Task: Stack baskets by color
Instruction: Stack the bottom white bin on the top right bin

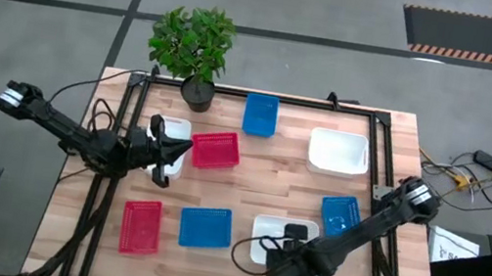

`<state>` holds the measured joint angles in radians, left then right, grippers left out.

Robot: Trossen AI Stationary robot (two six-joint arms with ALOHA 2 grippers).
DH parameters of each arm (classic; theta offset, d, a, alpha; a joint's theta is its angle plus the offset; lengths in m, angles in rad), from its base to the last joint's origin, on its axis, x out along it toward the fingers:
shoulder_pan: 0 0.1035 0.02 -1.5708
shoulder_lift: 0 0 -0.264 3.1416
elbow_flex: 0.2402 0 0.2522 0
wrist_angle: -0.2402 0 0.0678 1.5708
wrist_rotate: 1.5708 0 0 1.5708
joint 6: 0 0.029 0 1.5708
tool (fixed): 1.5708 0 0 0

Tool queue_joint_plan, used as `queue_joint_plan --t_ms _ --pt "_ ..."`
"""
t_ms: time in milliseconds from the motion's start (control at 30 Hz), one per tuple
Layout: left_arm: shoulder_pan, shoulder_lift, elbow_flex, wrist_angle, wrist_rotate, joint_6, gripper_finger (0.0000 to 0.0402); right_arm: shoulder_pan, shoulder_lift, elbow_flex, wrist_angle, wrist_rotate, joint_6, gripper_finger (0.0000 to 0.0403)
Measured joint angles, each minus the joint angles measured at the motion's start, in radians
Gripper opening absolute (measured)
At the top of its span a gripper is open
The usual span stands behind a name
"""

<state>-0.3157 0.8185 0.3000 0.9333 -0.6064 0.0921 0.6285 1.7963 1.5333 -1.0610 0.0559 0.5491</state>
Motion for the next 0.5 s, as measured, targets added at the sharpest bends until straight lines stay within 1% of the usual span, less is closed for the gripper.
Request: queue_joint_plan --t_ms 333,500 --pt "0.000 -0.003 -0.006 0.001 0.001 0.001 0.0000 0.000 0.143 0.000 0.040 -0.011 -0.008 0.0152" --pt "0.000 -0.003 -0.006 0.001 0.001 0.001 0.0000 0.000 0.182 0.000 0.049 -0.011 -0.015 0.0126"
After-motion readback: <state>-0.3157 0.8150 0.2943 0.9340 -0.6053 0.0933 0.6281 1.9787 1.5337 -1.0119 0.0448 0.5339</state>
